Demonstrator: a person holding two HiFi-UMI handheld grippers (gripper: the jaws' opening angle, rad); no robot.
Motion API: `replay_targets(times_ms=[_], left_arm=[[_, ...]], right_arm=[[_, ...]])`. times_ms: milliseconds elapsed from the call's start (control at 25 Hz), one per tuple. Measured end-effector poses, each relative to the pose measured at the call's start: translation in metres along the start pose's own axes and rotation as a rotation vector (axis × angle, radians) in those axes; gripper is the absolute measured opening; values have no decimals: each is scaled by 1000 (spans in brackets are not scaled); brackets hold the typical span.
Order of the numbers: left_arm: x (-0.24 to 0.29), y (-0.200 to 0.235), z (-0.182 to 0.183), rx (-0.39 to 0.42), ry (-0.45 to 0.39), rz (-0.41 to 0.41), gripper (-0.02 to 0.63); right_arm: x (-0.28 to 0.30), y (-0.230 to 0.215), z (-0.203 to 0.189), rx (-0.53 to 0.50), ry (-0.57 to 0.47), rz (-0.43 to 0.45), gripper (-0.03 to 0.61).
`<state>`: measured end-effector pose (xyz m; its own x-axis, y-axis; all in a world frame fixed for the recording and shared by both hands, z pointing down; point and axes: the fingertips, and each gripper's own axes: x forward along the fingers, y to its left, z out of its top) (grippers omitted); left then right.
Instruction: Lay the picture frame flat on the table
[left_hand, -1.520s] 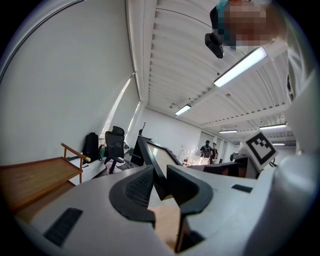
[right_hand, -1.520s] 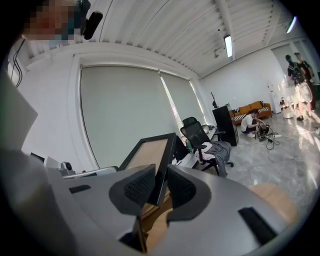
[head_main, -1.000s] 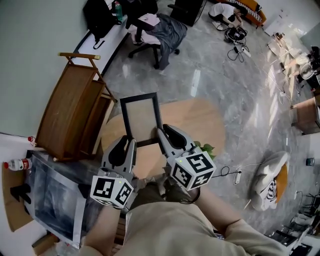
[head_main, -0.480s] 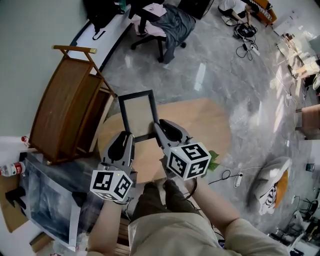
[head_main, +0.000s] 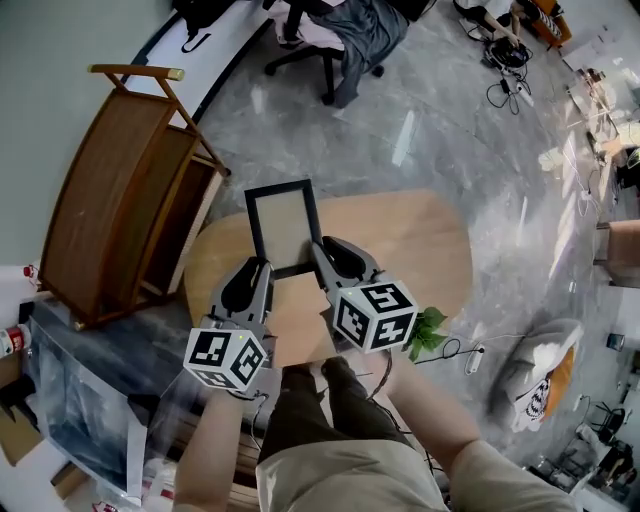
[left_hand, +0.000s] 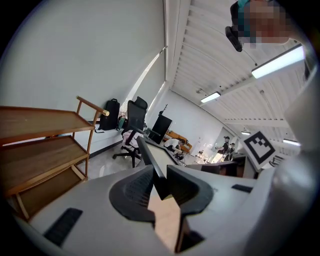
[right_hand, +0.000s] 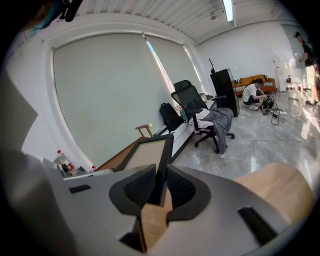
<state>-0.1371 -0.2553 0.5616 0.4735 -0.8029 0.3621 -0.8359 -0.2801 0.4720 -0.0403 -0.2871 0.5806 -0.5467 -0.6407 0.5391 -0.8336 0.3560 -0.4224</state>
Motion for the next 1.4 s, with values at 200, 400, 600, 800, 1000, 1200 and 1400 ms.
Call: replay_targets(times_ms=[200, 400, 600, 800, 1000, 1200, 1400], left_arm=[[24, 23, -39, -34, 37, 16, 83], [47, 45, -82, -56, 75, 30, 83], [70, 68, -131, -60, 108, 30, 83], [89, 88, -178, -106, 143, 48, 83], [106, 107, -223, -120, 194, 66, 83], [117, 127, -259, -132, 239, 88, 83], [125, 146, -289, -144, 286, 125, 83]], right_arm=[[30, -26, -33, 3, 38, -8, 54], [60, -54, -72, 8, 83, -22, 54], [92, -84, -113, 62, 125, -53, 52], [114, -109, -155, 70, 169, -62, 52], [133, -132, -196, 74, 212, -78, 52], [151, -144, -228, 66, 245, -84, 52], [168, -151, -251, 42, 281, -83, 52]])
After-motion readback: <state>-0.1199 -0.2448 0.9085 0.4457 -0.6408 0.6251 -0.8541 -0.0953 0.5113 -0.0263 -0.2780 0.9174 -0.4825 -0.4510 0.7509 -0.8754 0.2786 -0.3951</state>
